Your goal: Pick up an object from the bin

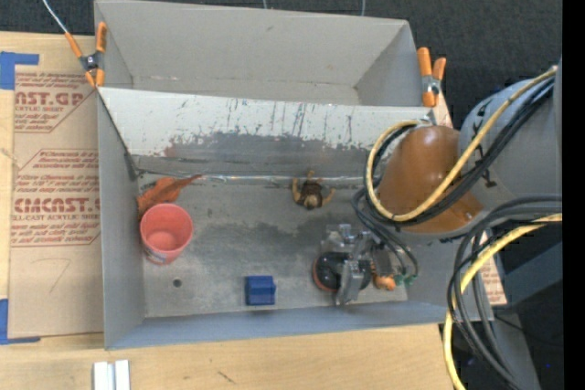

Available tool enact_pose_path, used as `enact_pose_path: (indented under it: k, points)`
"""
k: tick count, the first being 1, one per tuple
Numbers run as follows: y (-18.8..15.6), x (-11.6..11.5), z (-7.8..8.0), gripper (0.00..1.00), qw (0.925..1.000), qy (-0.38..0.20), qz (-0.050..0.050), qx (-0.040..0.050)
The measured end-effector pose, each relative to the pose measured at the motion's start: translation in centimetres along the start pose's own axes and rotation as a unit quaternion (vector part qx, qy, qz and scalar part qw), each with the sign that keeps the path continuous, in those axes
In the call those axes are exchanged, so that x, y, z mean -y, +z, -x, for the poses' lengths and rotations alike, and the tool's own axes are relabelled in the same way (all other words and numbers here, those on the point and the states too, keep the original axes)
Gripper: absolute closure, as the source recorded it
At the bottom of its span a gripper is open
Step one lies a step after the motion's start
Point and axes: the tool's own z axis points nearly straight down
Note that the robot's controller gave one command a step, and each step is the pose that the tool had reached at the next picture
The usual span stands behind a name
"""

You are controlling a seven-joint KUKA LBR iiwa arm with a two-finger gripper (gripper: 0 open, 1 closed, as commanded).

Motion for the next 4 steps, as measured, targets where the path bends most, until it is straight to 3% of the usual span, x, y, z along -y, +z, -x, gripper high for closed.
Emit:
enact_pose_path:
  k: [1,2,3,4]
  points:
    - [-10.9,3.5,0.0,1.0,0.9999,0.01,-0.001,0.0038]
    - [-22.8,4.2,0.3,1.0,0.9995,0.031,-0.002,0.0091]
    - [-15.1,7.5,3.6,1.0,0.9983,-0.058,-0.002,0.008]
    - [-6.4,5.0,1.9,1.0,0.9997,-0.024,0.0,0.0039]
